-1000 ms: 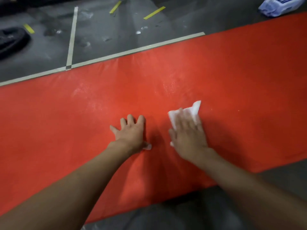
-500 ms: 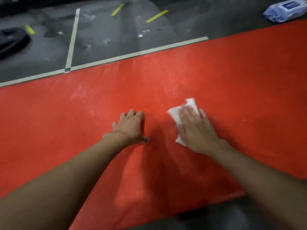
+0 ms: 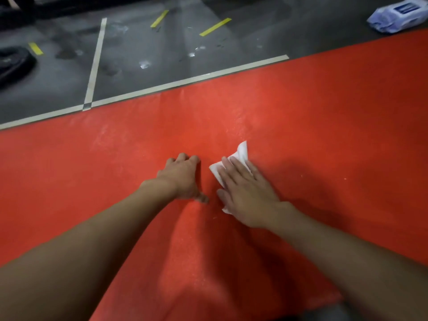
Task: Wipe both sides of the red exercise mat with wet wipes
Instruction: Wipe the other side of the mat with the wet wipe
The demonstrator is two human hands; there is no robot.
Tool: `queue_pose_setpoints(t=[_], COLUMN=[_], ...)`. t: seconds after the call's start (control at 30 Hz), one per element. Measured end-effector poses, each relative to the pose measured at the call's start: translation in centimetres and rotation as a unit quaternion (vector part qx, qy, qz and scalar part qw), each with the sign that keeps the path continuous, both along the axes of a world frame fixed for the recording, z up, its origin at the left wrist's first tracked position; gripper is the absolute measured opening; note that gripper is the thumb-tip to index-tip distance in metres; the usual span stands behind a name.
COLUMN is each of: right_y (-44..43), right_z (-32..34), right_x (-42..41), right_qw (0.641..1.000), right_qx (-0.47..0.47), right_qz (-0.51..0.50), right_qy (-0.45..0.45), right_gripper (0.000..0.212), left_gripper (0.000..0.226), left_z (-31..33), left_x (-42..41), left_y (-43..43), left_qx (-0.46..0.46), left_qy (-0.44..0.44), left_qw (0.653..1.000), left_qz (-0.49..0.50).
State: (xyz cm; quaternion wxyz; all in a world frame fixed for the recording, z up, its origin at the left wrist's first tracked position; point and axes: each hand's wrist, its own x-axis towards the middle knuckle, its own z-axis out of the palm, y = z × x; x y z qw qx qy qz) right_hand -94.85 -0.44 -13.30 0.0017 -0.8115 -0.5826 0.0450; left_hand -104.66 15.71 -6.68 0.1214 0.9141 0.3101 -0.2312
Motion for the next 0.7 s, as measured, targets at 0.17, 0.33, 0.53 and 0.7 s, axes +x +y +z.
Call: queue_pose_setpoints(t=[0.17,0.33,0.53,0.7], right_y=[1.4,1.5,3.3,3.4], right_z=[0.4,0.1,0.1,0.7], right_x=[3.3,3.1,3.6,7.3], right_qw=[0.984,1.0,0.996,0.993], right_qx=[0.008,-0.003,0.016,0.004], right_qz=[-0.179,0.027,-0.088,-0.111], right_qy=[0.023,0.007,0.013,0.025], right_gripper=[0.067,0.068,0.072,0.069], left_gripper=[0.102,0.111,0.121,0.081], left_z=[-0.3,-1.0,-0.6,-0.2], left_x=[0.0,0.5,0.9,2.1], left_y=[0.6,0.1,1.7,4.1], left_qx=[0.008,0.061,0.04,0.036], left_qy=[-0.039,-0.03,-0.002,-0.057], left_qw=[0.999,0.997,0.998,0.995], left_qz=[0.037,0.048,0.045,0.075])
